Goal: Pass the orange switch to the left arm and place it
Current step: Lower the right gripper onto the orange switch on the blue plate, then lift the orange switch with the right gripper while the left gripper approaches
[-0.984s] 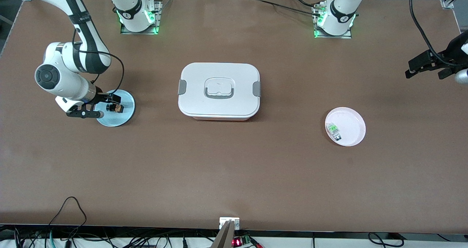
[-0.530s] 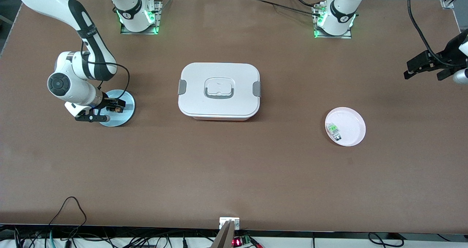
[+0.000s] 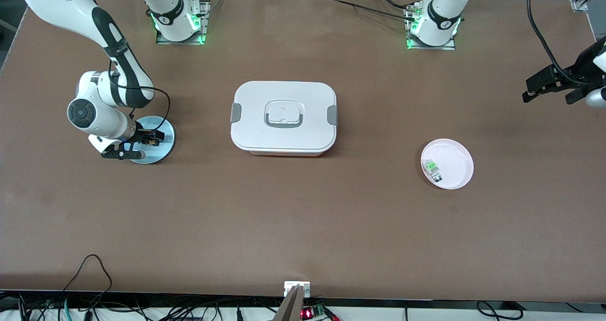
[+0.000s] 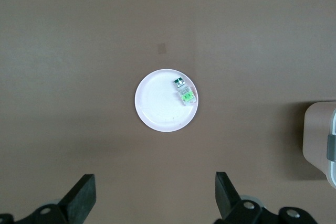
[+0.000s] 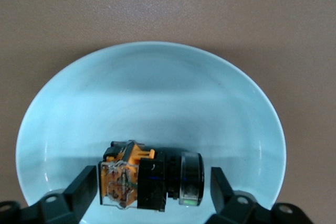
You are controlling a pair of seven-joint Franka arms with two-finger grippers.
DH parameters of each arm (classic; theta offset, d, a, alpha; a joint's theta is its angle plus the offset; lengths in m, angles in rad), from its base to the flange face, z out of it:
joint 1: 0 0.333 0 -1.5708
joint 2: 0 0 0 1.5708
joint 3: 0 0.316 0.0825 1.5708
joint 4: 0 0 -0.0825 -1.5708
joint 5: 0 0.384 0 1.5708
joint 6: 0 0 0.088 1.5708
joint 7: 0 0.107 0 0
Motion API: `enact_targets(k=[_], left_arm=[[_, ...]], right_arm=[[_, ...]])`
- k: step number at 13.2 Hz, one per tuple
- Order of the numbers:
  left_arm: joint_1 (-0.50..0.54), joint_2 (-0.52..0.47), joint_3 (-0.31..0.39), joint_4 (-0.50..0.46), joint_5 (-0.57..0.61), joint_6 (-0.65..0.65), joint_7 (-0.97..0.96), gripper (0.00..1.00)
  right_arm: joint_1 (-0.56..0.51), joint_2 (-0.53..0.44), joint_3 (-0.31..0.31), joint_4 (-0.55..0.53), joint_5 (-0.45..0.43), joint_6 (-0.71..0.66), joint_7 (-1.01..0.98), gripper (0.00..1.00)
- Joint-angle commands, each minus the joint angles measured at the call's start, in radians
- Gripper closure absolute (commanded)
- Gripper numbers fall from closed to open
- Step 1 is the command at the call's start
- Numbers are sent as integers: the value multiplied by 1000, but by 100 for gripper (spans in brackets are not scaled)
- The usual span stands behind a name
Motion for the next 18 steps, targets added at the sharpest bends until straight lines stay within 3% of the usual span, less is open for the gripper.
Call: enact_targets(k=[1,3,5,9,15,18], left_arm=[[-35,-7,-2,9,1,-3,4,0],[-37,-12,-2,7,4,-6,4,0],[-59,-7,-4,1,12,-7,2,0],[-61,5,-4,-28,4,-6,5,0],[-64,27,-33,-25,-63,-38,82,0],[-55,51,-30,-25,-302,-75,74,0]], right_arm=[[-9,5,2,5,-14,9,-35,54],[-9,5,2,15,-14,3,-48,85],[-7,-15,3,25,-14,2,-92,100],[-7,-95,15,42,-11,-15,-167,100],[-7,-152,187,275,27,-312,-199,100],[-7,-192,238,308,276,-340,-427,100]])
